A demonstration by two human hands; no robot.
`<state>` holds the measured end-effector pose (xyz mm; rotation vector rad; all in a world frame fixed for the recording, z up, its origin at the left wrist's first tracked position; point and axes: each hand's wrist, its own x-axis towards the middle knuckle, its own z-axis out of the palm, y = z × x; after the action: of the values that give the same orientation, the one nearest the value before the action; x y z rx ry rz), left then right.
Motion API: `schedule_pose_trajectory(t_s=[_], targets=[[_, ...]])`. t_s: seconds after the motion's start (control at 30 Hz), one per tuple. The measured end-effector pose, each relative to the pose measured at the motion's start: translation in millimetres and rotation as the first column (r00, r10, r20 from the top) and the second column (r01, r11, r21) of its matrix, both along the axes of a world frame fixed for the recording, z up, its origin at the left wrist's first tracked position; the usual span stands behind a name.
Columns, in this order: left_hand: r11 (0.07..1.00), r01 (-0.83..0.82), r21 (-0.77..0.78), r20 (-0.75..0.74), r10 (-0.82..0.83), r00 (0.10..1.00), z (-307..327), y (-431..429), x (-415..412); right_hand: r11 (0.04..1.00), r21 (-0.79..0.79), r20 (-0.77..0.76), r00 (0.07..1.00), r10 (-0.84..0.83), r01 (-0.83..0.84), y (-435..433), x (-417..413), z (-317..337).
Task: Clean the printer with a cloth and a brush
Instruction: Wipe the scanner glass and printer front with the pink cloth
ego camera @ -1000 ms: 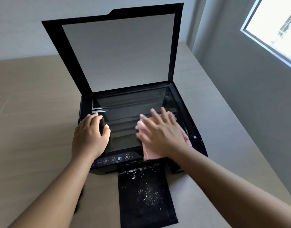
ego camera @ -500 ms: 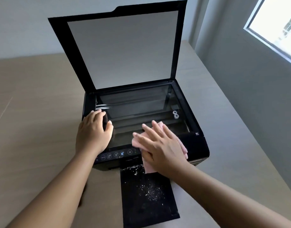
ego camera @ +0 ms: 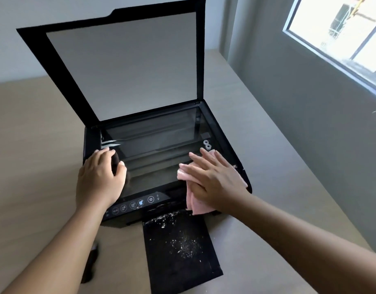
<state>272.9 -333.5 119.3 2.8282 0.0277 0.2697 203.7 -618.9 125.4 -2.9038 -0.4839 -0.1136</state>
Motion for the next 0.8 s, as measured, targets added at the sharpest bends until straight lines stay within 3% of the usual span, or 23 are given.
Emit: schedule_pose_trajectory(t_s=[0.13, 0.2, 0.3, 0.4, 0.43, 0.5, 0.57, 0.6, 0.63, 0.7, 0.8], targets=[[1.000, -0.004, 0.000, 0.008, 0.004, 1.000, 0, 0, 0, 0.958, -0.067, 0.031, 0.959, 0.280, -0.278, -60, -24, -6], [1.000, -0.005, 0.001, 0.011, 0.005, 1.000, 0, 0, 1, 0.987, -0.001, 0.036, 0.987, 0.159, -0.159, -77, -23, -12], [1.000, -0.005, 0.005, 0.012, 0.005, 1.000, -2, 1, 1, 0.959, 0.186, -0.058, 0.977, -0.205, 0.212, -61, -4, -16], [1.000, 0.000, 0.008, 0.013, 0.000, 1.000, -2, 0, 1, 0.926, 0.097, -0.019, 0.931, -0.364, 0.364, -18, 11, -12], [1.000, 0.002, 0.008, 0.016, -0.002, 1.000, -2, 0, 1, 0.951, 0.069, 0.035, 0.952, -0.303, 0.300, -7, 9, -9], [1.000, 0.005, 0.007, 0.018, -0.005, 1.000, -2, 0, 1, 1.000, -0.003, 0.088, 0.996, -0.001, 0.001, -2, -7, -3], [1.000, 0.008, 0.005, 0.020, -0.008, 1.000, -2, 1, 1, 0.967, -0.087, 0.066, 0.967, 0.245, -0.239, -23, -21, -3], [1.000, 0.008, 0.003, 0.022, -0.008, 1.000, -2, 1, 1, 0.957, -0.115, 0.063, 0.959, 0.275, -0.267, -38, -25, -5], [1.000, 0.007, 0.002, 0.024, -0.007, 1.000, -1, 1, 1, 0.967, -0.116, 0.063, 0.970, 0.234, -0.226, -50, -26, -8], [1.000, 0.003, 0.005, 0.028, -0.003, 1.000, -1, 0, 1, 1.000, -0.024, 0.025, 1.000, -0.010, 0.011, -58, -22, -10], [1.000, 0.006, 0.008, 0.027, -0.006, 1.000, -1, 0, 2, 0.946, 0.074, 0.017, 0.948, -0.318, 0.316, -18, -7, -6]])
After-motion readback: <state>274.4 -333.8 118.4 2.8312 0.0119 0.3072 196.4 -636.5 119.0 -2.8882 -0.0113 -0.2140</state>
